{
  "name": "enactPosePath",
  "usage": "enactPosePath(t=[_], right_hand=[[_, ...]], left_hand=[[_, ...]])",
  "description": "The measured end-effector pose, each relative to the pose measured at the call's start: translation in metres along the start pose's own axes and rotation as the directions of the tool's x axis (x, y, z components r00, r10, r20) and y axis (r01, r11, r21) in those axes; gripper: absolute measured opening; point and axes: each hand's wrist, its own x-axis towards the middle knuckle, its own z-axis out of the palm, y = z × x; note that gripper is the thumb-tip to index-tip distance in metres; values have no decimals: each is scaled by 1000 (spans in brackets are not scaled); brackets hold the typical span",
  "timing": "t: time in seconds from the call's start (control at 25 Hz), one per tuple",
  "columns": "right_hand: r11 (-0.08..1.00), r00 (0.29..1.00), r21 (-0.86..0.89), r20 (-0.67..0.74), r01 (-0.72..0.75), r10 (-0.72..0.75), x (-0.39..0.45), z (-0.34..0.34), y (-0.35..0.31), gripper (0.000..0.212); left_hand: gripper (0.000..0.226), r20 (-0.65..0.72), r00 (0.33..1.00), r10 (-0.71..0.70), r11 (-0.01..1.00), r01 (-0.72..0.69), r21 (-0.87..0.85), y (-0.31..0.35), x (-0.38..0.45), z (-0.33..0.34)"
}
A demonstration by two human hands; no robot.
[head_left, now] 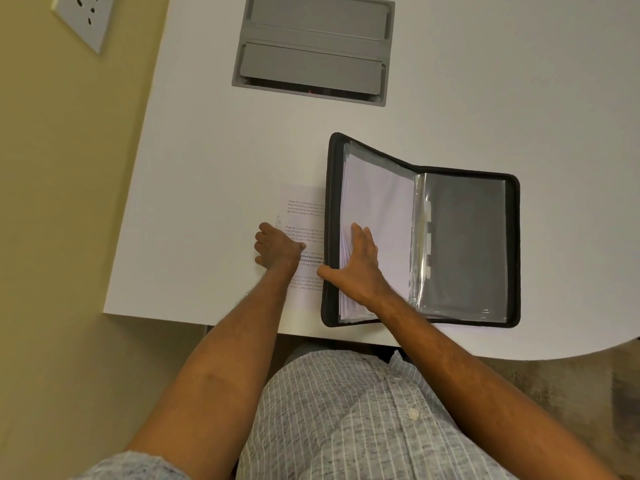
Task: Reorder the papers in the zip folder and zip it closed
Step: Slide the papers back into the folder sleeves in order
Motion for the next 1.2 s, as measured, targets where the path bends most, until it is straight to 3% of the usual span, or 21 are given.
enactPosePath(t=[0.28,0.4,0.56,0.68,0.92,1.08,1.2], right_hand=[[1000,1000,-1,-7,1,-1,3,5,2,118],[1000,1000,6,-2,-8,8,5,7,2,120],[999,999,-30,-8,-38,38,9,19,-6,121],[992,994,-70,-15,-109,108,14,38,-17,124],[953,974,-198,-53,-228,222,38,81,-21,128],[910,961,-311,-102,-275,255,47,97,-19,121],[911,960,-303,-94,-280,264,49,93,-16,117]], left_hand=[[55,54,997,46,996,-50,72,-6,4,-6],[25,96,987,133,989,-126,-72,-14,9,-23],[9,34,957,289,946,-279,-165,-21,16,-60],[18,-79,933,351,921,-360,-151,-18,10,-86],[26,-374,860,346,893,-425,-151,-12,2,-126],[27,-457,800,387,857,-495,-140,13,-10,-139],[24,-488,759,432,821,-554,-135,32,-19,-145]])
